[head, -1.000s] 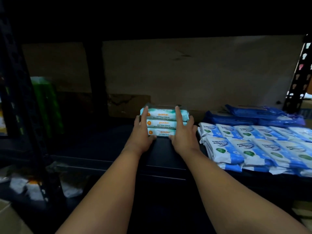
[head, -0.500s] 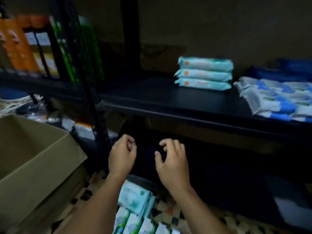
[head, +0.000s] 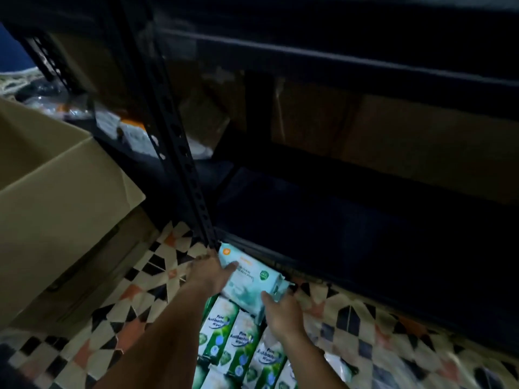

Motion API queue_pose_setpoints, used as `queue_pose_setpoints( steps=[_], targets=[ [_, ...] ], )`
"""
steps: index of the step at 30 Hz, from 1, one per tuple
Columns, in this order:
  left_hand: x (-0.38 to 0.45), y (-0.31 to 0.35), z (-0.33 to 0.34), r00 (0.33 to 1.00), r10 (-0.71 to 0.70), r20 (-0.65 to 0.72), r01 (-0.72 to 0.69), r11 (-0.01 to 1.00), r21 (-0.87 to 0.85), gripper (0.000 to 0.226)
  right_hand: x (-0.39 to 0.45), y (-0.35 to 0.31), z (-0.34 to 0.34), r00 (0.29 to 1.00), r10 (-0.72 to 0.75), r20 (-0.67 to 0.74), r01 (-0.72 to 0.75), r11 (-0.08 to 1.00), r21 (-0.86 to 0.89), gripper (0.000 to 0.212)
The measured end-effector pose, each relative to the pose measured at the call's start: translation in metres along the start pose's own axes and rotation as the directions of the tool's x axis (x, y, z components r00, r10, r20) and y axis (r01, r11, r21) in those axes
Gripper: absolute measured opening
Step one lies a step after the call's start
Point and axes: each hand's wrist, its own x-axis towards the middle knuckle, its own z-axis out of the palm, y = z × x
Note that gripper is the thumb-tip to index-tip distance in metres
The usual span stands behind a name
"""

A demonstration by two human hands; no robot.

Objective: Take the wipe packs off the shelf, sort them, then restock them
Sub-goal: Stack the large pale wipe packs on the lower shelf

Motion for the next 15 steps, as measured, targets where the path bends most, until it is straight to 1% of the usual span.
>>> queue_pose_setpoints(
  steps=[3, 5, 8, 10, 12, 15],
  targets=[
    [0.010, -0.004, 0.010, 1.000, -0.003, 0.027, 0.005, 0.995, -0.098, 0.073, 0.016, 0.004, 0.014, 0.999, 0.034, -0.043, -0.031, 0.998, 0.051, 0.045],
    [0.009, -0.003, 0.018, 0.999, 0.012, 0.038, -0.005, 0.984, -0.178, 0.061, 0.023, 0.002, 0.020, 0.993, 0.046, -0.107, -0.040, 0.997, 0.064, 0.038],
    [0.002, 0.002, 0.028, 0.999, 0.032, 0.033, -0.025, 0.977, -0.213, 0.054, 0.027, 0.000, 0.022, 0.976, 0.069, -0.207, -0.057, 0.996, 0.063, 0.037],
    [-0.004, 0.005, 0.030, 0.998, 0.049, 0.026, -0.042, 0.970, -0.240, 0.052, 0.025, 0.000, 0.020, 0.973, 0.086, -0.213, -0.068, 0.994, 0.089, 0.035],
    [-0.009, 0.006, 0.032, 0.999, 0.046, 0.013, -0.041, 0.962, -0.270, 0.058, 0.024, 0.000, 0.016, 0.972, 0.120, -0.204, -0.089, 0.984, 0.157, 0.032],
    [-0.015, 0.010, 0.028, 0.999, 0.031, 0.012, -0.026, 0.957, -0.287, 0.076, 0.021, -0.002, 0.006, 0.972, 0.136, -0.191, -0.086, 0.964, 0.250, 0.022]
  ],
)
